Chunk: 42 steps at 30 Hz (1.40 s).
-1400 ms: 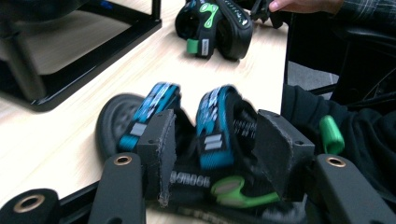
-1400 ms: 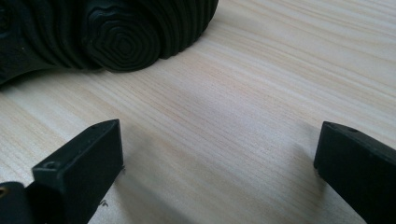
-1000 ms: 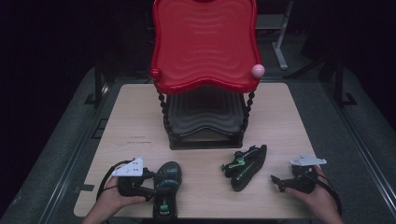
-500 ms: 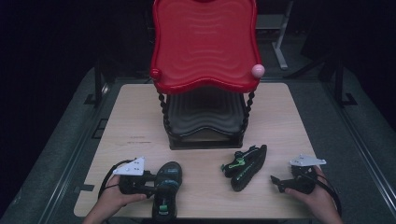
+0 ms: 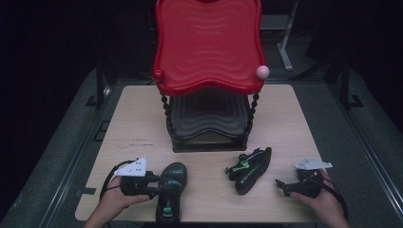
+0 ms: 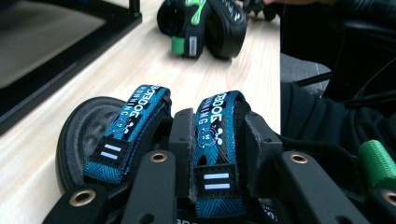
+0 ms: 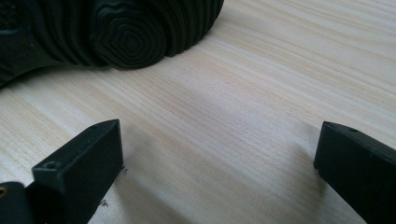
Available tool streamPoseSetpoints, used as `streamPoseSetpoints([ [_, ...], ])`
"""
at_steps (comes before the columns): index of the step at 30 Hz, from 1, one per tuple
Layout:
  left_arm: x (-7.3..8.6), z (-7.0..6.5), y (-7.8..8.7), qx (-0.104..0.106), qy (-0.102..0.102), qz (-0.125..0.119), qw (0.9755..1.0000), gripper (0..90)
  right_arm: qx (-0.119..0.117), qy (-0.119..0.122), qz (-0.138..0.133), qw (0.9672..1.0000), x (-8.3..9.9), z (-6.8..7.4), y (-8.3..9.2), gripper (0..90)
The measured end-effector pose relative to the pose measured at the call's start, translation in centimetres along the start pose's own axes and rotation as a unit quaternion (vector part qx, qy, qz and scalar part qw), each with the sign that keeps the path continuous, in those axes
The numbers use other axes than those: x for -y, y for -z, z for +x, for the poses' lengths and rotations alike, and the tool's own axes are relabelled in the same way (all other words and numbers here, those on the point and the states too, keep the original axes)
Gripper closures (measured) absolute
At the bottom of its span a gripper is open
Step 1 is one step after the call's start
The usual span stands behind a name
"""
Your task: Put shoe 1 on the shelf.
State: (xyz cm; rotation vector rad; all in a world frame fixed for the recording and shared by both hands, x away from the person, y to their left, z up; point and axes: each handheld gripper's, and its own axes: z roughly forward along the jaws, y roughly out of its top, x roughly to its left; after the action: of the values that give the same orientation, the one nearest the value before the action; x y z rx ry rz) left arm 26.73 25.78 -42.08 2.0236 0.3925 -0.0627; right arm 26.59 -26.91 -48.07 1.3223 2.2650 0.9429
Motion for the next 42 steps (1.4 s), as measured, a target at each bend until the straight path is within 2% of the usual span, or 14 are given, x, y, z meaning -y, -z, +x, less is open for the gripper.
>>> streamPoseSetpoints([
  [6,-2.2,-0.1,0.1,0.008,-0.006,-0.021,0.9997,67.9,0.000,0.000,0.000,1.0000,0.0,0.0,0.0,0.7],
  [13,-5.3,-0.5,0.1,0.036,-0.015,-0.052,0.9979,68.0,0.000,0.000,0.000,1.0000,0.0,0.0,0.0,0.7],
  [18,-8.2,-0.8,0.0,0.049,-0.035,-0.061,0.9963,68.1,0.000,0.000,0.000,1.0000,0.0,0.0,0.0,0.7],
  [25,-11.6,-0.8,0.2,0.065,-0.051,-0.072,0.9940,68.1,0.000,0.000,0.000,1.0000,0.0,0.0,0.0,0.7],
  [38,-17.3,-0.9,0.7,0.070,-0.085,-0.087,0.9901,68.3,-0.001,0.000,0.000,1.0000,0.0,0.0,0.0,0.7],
  [42,-19.0,-0.8,1.0,0.072,-0.096,-0.095,0.9881,68.3,0.000,0.000,0.000,1.0000,0.0,0.0,0.0,0.7],
])
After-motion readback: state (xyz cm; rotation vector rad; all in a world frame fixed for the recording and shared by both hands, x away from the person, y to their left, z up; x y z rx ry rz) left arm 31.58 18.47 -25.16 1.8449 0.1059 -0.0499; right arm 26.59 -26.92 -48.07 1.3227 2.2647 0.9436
